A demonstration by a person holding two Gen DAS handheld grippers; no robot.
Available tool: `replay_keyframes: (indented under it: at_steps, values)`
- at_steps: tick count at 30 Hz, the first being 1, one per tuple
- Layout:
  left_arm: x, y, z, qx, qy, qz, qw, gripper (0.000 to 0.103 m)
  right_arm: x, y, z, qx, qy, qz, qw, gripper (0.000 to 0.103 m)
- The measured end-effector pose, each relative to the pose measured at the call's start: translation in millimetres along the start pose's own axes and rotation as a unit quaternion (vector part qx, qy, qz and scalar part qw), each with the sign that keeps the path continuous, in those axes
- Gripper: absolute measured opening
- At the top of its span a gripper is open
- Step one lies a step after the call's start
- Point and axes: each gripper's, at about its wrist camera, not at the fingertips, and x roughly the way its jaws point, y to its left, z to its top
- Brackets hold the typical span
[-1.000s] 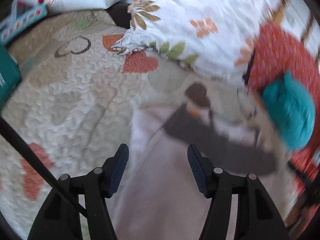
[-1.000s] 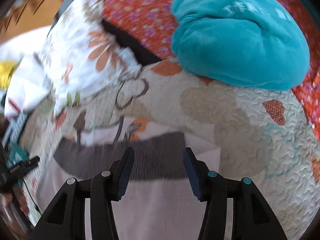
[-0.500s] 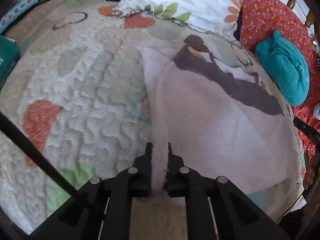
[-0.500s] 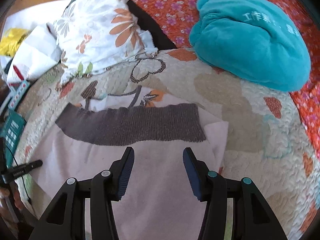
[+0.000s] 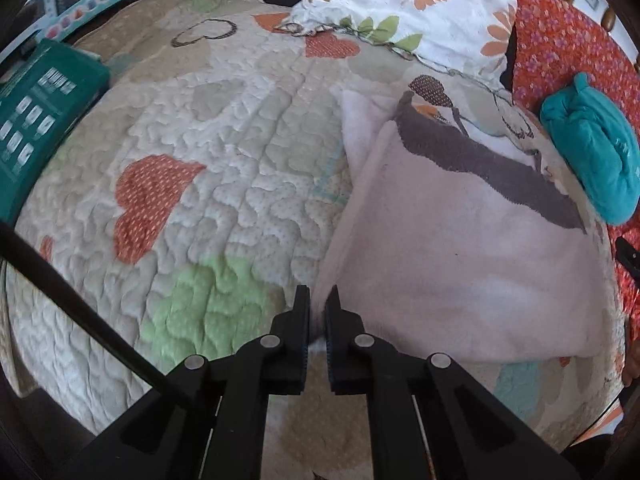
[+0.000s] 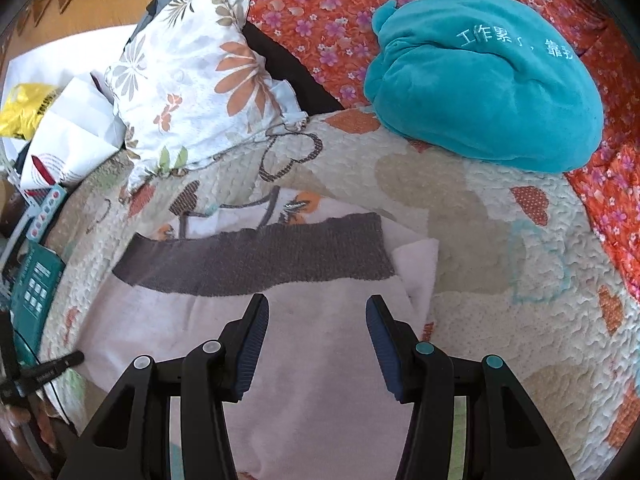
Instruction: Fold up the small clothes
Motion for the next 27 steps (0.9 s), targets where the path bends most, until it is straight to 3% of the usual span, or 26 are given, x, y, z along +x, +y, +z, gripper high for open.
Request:
replay_keyframes:
  at_steps: [5,8,10,13,15,21,25,27]
  values:
    - [-17,5,-1,-0.026,-0.033,0.02,0.9989,0.01,10,15,-9,-0.017,0.02,0.012,1.0,0.056]
    - [-31,3,0,-0.026,-0.076,0.037,0.9961,0.01,20,33,-20,-0.056,0.034,-0.018,0.998,0.055]
    - [-38,-1,0,-0.022,-0.101,0.032,0.9941,0.011,26,39,-26,-0.078,0.042,-0.036,0.995,0.055]
    - [-43,-7,3,-0.022,-0.118,0.007,0.9928,0.021,35,42,-32,-0.097,0.057,-0.057,0.992,0.055]
    - [-41,-14,4,-0.02,-0.118,-0.003,0.9928,0.031,41,40,-34,-0.098,0.069,-0.065,0.991,0.055]
    - [-21,-43,14,-0.008,-0.099,-0.024,0.9948,0.038,61,29,-45,-0.118,0.121,-0.12,0.978,0.052]
    - [3,-60,34,-0.017,-0.066,-0.059,0.996,0.042,55,8,-40,-0.105,0.119,-0.16,0.974,0.052]
    - [15,-70,45,-0.015,-0.057,-0.059,0.9965,0.042,52,-4,-35,-0.087,0.112,-0.167,0.976,0.052]
